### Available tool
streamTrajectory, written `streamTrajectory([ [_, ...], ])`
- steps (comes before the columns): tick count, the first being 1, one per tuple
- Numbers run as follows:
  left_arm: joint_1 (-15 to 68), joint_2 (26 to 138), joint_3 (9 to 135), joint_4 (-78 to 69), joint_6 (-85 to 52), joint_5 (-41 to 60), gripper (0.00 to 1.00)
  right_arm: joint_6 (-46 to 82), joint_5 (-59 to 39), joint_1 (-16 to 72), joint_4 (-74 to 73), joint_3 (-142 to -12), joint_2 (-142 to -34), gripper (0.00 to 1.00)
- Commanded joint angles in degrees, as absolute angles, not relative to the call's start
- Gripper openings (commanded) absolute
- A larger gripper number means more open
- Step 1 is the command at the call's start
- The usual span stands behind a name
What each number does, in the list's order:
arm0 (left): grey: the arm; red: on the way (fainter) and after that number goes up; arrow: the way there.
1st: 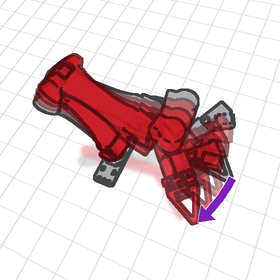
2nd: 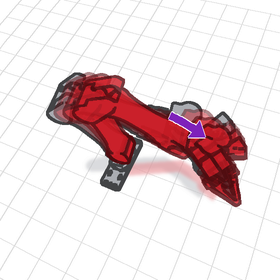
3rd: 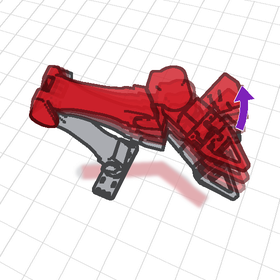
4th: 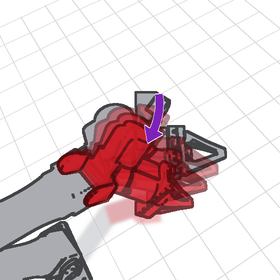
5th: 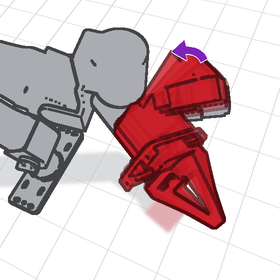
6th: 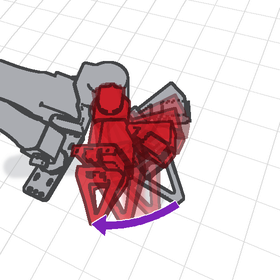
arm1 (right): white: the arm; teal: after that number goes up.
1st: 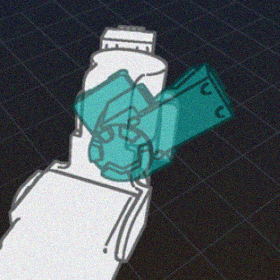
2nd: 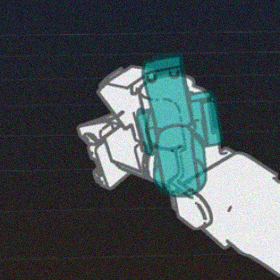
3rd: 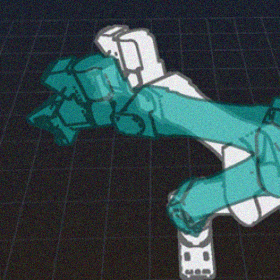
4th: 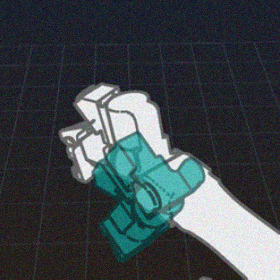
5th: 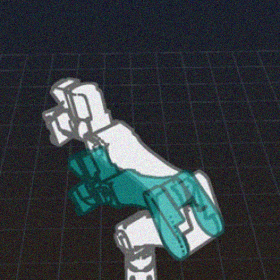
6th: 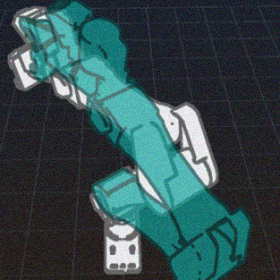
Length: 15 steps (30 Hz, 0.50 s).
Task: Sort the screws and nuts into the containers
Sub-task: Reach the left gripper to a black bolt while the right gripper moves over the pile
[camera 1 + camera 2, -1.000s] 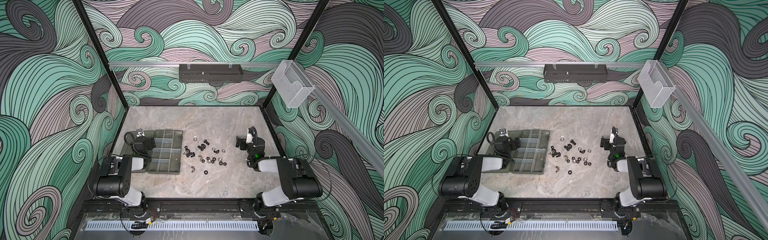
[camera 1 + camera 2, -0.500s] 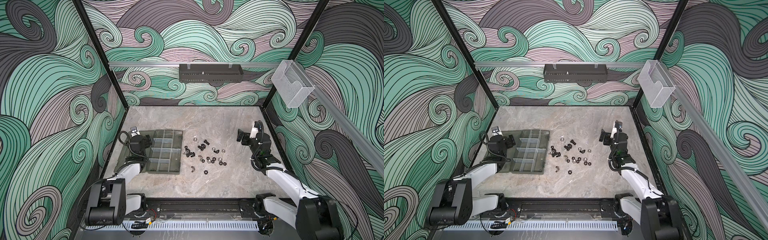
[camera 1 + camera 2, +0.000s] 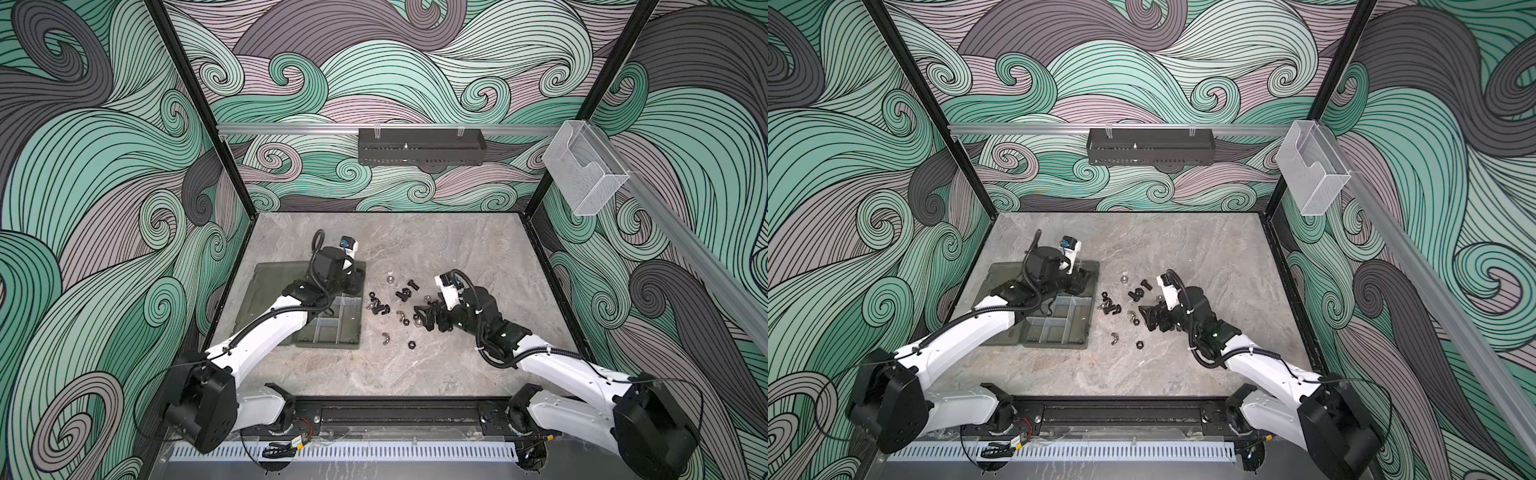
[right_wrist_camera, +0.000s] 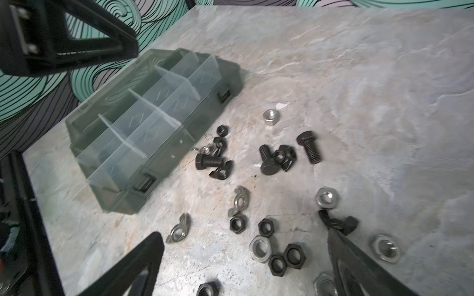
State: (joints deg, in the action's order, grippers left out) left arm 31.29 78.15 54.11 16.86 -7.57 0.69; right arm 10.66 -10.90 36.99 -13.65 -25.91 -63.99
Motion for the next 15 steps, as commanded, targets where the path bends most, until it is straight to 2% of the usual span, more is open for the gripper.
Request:
streamTrajectory([
  [1,36.2,83.0,57.2,30.5,-3.4,3.6,0.50,9.8,-18.2,37.3,-23.5,-24.6,-64.8,0.99],
  [6,38.8,89.8,60.4,33.1,-1.6,3.1,0.45,8.1,-19.4,37.3,-24.8,-24.1,-66.4,0.99],
  [10,39.4,94.0,63.6,34.2,-2.3,-1.5,0.44,8.2,-20.9,37.4,-28.3,-22.2,-67.0,0.99],
  [15,39.4,96.3,65.0,33.5,-1.7,-2.8,0.43,7.3,-20.0,37.4,-29.1,-21.8,-66.2,0.99],
])
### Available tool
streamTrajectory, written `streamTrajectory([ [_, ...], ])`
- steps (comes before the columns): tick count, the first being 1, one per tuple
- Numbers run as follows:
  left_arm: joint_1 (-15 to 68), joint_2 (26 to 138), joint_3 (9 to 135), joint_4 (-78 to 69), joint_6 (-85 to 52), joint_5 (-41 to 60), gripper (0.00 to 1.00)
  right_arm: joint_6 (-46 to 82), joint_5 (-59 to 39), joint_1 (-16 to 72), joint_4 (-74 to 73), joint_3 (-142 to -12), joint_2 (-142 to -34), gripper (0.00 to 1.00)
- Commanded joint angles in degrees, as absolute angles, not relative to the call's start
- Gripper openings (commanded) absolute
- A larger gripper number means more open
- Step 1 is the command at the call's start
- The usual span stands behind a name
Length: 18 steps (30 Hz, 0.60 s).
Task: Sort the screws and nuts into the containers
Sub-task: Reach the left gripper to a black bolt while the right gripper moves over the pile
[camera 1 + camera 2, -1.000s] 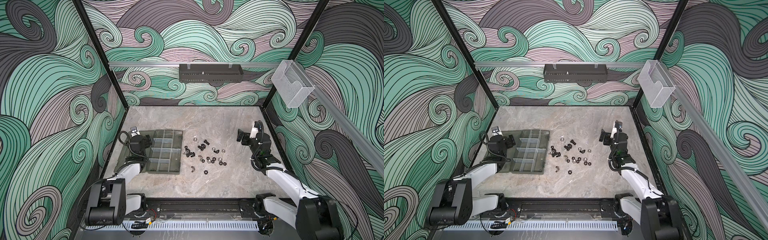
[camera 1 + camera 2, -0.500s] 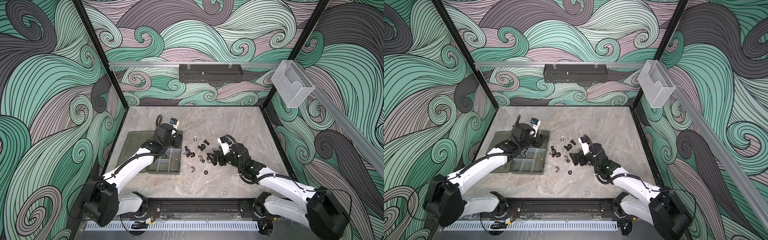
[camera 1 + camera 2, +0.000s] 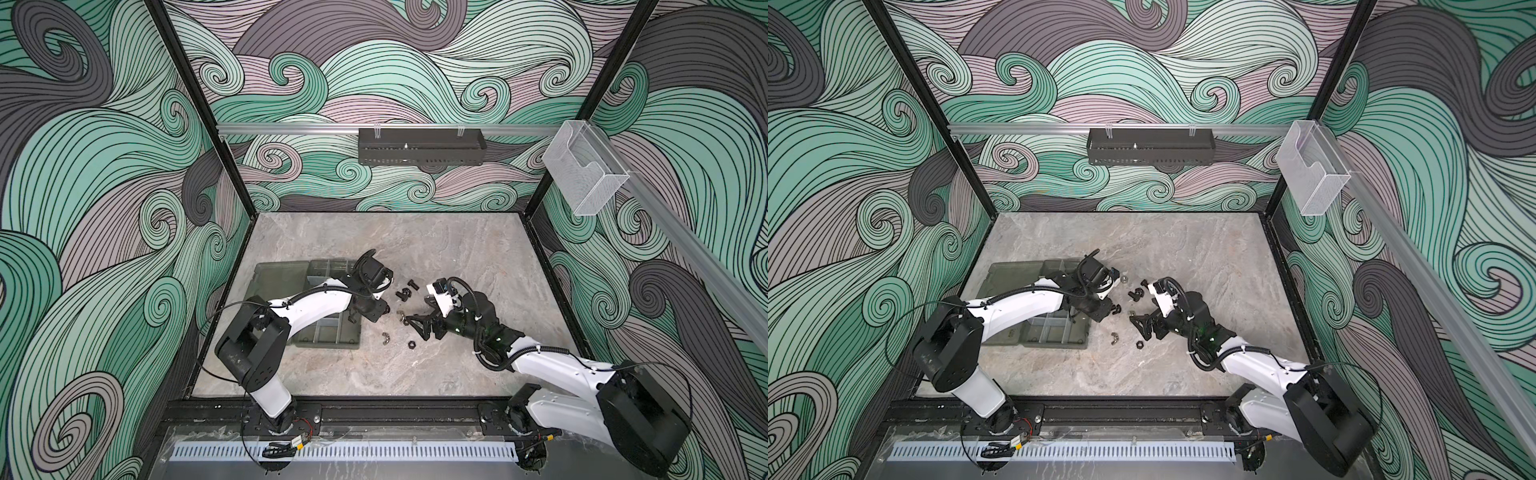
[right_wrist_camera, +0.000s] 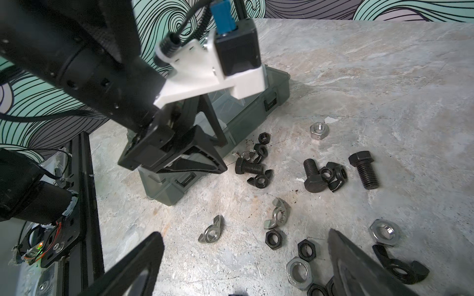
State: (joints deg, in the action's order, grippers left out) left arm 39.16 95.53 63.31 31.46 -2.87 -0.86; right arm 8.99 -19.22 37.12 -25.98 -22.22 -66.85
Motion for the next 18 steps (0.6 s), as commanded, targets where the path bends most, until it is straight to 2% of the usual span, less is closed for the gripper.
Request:
streamTrajectory([
  [1,39.4,96.7,65.2,33.1,-1.5,-2.9,0.43,7.0,-19.8,37.4,-28.9,-21.9,-66.2,0.99],
  [18,39.4,104.4,70.0,34.3,-0.5,-4.4,0.38,6.7,-20.7,37.4,-28.5,-23.1,-67.2,0.99],
])
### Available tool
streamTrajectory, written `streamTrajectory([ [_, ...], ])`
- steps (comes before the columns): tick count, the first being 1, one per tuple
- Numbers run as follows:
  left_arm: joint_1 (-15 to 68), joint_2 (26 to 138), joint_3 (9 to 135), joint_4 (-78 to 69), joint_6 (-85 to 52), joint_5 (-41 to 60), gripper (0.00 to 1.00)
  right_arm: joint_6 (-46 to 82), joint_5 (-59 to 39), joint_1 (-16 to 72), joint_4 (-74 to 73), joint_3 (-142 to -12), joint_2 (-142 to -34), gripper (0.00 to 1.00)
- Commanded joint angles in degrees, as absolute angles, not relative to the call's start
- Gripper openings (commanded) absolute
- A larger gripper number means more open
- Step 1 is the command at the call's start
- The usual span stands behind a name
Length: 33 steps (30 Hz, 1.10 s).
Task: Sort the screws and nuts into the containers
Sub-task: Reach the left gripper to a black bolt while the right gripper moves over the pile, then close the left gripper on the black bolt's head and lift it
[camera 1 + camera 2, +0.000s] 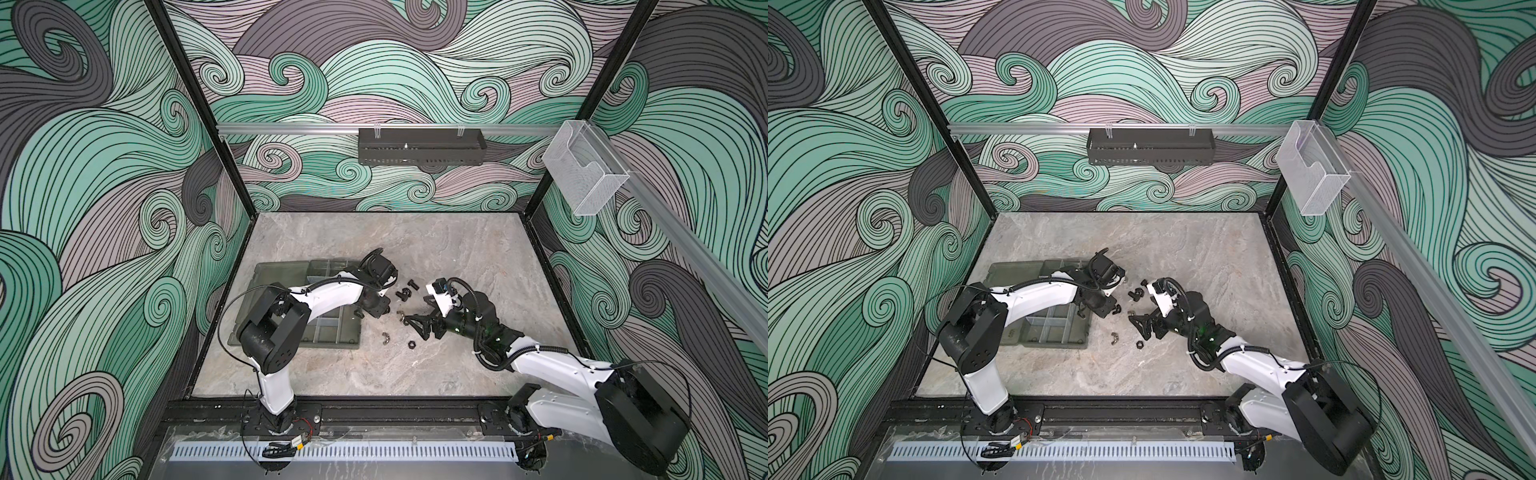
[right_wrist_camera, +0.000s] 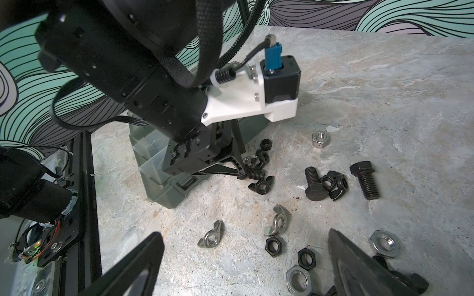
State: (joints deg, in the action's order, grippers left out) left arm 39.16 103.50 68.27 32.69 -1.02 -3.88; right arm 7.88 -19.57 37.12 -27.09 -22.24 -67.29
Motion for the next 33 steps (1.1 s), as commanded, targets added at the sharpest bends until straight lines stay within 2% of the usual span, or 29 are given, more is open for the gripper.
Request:
streamTrajectory([
  [1,39.4,104.7,70.1,34.2,-0.5,-4.4,0.38,6.8,-20.7,37.4,-28.5,-23.0,-67.2,0.99],
  [23,39.2,108.4,71.5,33.8,-0.9,-0.5,0.33,6.7,-20.9,37.4,-27.9,-23.9,-68.2,0.99],
  [33,39.3,109.2,72.9,34.7,-1.5,-0.1,0.24,6.7,-21.0,37.4,-27.7,-24.2,-68.5,0.99],
])
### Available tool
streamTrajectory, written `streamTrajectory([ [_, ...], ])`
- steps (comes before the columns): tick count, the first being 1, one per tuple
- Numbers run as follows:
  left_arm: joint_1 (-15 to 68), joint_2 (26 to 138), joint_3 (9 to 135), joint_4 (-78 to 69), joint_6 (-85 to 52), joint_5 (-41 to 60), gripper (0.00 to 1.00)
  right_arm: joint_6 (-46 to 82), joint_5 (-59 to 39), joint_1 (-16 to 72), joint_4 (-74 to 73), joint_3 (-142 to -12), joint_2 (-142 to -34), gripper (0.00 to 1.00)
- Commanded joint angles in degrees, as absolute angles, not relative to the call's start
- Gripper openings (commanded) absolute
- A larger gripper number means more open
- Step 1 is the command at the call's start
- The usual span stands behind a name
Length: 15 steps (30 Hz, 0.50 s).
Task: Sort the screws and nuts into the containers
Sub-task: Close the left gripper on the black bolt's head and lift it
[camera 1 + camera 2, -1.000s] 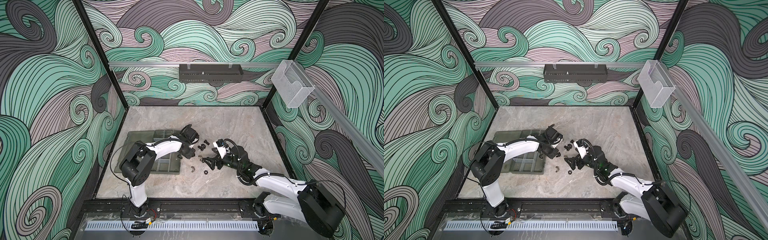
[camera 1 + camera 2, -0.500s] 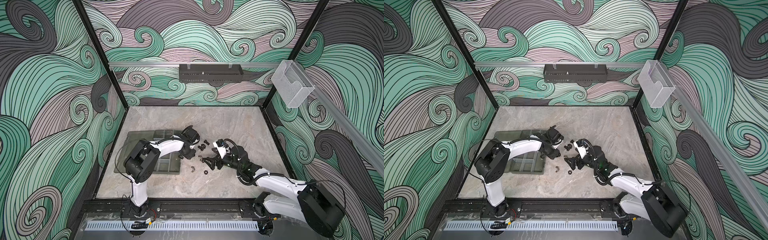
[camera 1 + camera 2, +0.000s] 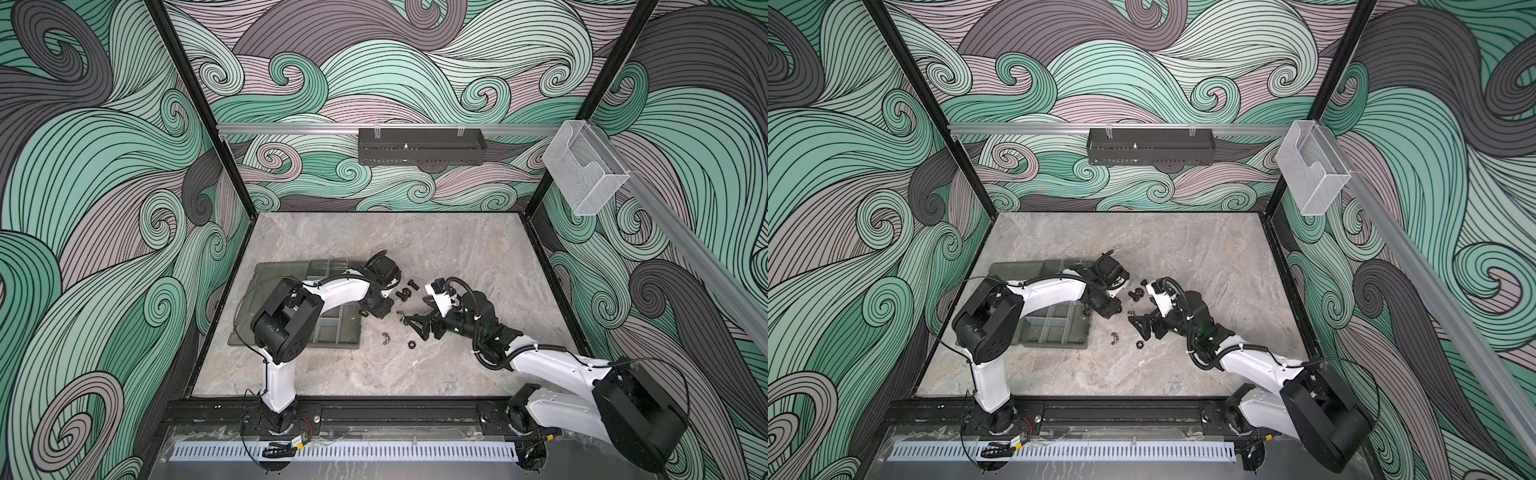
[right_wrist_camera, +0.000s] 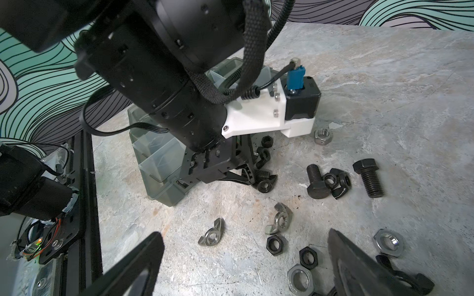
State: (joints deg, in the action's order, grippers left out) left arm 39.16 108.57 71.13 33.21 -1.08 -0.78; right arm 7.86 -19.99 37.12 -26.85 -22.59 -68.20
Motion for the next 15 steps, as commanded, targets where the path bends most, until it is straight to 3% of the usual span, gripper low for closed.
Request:
streamTrajectory([
  [1,39.3,108.8,72.9,34.5,-1.7,-0.3,0.23,6.7,-21.0,37.4,-27.7,-24.1,-68.5,0.99],
  [15,38.1,96.4,72.0,35.6,-4.5,-1.8,0.20,6.9,-21.3,37.4,-28.1,-24.0,-68.6,0.99],
])
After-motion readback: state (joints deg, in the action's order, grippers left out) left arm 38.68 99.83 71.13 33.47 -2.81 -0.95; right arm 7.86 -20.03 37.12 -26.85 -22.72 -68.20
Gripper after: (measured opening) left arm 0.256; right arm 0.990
